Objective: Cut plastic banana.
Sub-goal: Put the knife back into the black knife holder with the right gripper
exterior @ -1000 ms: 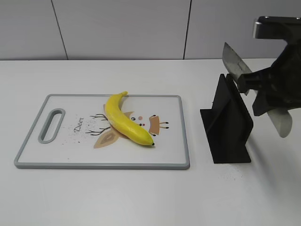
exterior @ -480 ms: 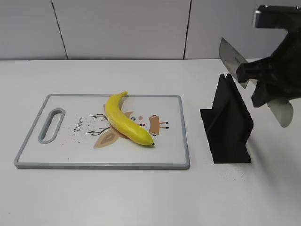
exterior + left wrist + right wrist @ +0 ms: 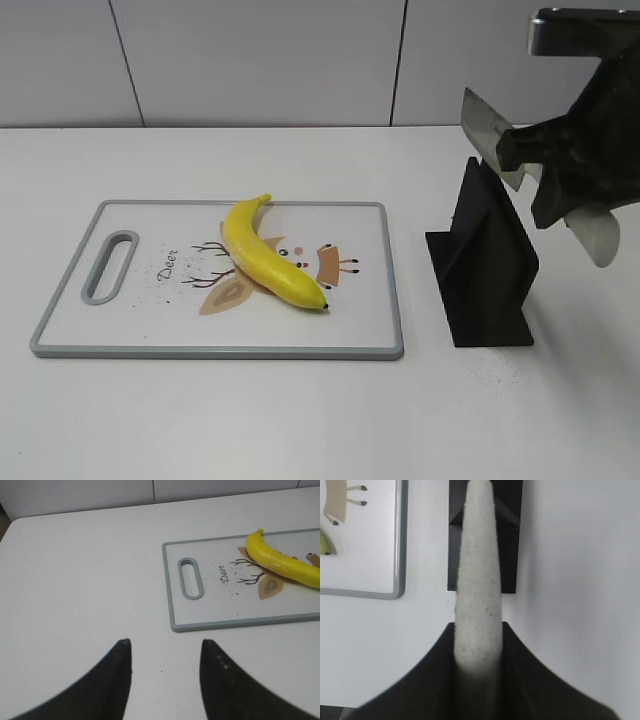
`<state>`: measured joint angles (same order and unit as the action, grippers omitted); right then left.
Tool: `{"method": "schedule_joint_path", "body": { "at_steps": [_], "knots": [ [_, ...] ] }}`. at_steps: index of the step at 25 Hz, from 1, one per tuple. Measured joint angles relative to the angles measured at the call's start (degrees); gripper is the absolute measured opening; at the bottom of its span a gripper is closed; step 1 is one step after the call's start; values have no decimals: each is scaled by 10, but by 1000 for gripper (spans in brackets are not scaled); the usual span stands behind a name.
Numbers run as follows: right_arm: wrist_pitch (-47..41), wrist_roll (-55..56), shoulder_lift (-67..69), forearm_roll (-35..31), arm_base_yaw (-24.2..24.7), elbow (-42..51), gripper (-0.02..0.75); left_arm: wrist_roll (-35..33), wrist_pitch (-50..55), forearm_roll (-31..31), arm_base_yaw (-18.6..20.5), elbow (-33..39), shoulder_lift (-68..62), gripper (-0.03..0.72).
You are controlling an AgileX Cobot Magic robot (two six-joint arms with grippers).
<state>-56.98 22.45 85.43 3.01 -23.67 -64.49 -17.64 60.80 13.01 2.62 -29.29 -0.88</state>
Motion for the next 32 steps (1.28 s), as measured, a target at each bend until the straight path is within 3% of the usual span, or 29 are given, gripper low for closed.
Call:
{"method": "schedule_joint_path", "body": {
  "at_steps": [20,27,32],
  "knots": [
    [3,-10,28,-30,0,34,190,0,0,0,0,0,0,375],
    [34,-13,29,-49,0,34,505,0,0,0,0,0,0,323],
    [35,-19,29,-46,0,33,552,0,0,0,0,0,0,296]
  ]
}}
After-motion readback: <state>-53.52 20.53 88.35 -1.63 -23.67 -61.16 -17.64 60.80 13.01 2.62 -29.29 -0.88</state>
